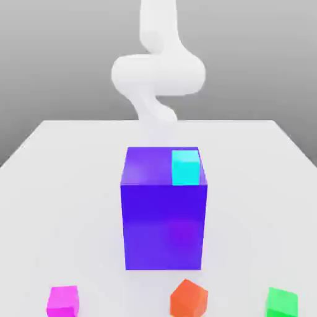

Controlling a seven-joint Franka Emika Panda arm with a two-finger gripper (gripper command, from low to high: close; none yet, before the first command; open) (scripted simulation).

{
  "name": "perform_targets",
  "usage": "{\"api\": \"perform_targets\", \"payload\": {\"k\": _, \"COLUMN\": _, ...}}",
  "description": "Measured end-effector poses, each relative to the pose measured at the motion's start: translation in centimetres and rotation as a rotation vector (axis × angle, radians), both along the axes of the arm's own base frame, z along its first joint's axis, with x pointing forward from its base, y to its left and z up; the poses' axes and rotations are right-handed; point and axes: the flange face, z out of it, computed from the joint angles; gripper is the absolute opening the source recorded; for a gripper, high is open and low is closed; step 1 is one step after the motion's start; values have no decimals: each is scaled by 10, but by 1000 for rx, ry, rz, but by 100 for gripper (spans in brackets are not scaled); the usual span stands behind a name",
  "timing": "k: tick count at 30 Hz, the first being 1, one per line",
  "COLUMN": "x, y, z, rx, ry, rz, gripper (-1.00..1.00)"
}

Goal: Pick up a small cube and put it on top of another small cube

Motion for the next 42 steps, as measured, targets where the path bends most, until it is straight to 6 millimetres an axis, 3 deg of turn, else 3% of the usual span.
{"api": "perform_targets", "payload": {"k": 7, "x": 78, "y": -37, "z": -105, "rx": 33, "ry": 181, "rz": 52, "gripper": 0}}
{"api": "perform_targets", "payload": {"k": 15, "x": 128, "y": -76, "z": -241, "rx": 40, "ry": 375, "rz": 79, "gripper": 0}}
{"api": "perform_targets", "payload": {"k": 22, "x": 135, "y": -116, "z": -363, "rx": 14, "ry": 542, "rz": 79, "gripper": 0}}
{"api": "perform_targets", "payload": {"k": 29, "x": 111, "y": -156, "z": -474, "rx": -51, "ry": 709, "rz": 78, "gripper": 0}}
{"api": "perform_targets", "payload": {"k": 33, "x": 108, "y": -162, "z": -531, "rx": -64, "ry": 729, "rz": 79, "gripper": 0}}
{"api": "perform_targets", "payload": {"k": 34, "x": 107, "y": -162, "z": -544, "rx": -63, "ry": 730, "rz": 79, "gripper": -100}}
{"api": "perform_targets", "payload": {"k": 40, "x": 106, "y": -162, "z": -551, "rx": -62, "ry": 732, "rz": 79, "gripper": -100}}
{"api": "perform_targets", "payload": {"k": 42, "x": 107, "y": -162, "z": -537, "rx": -63, "ry": 731, "rz": 80, "gripper": -100}}
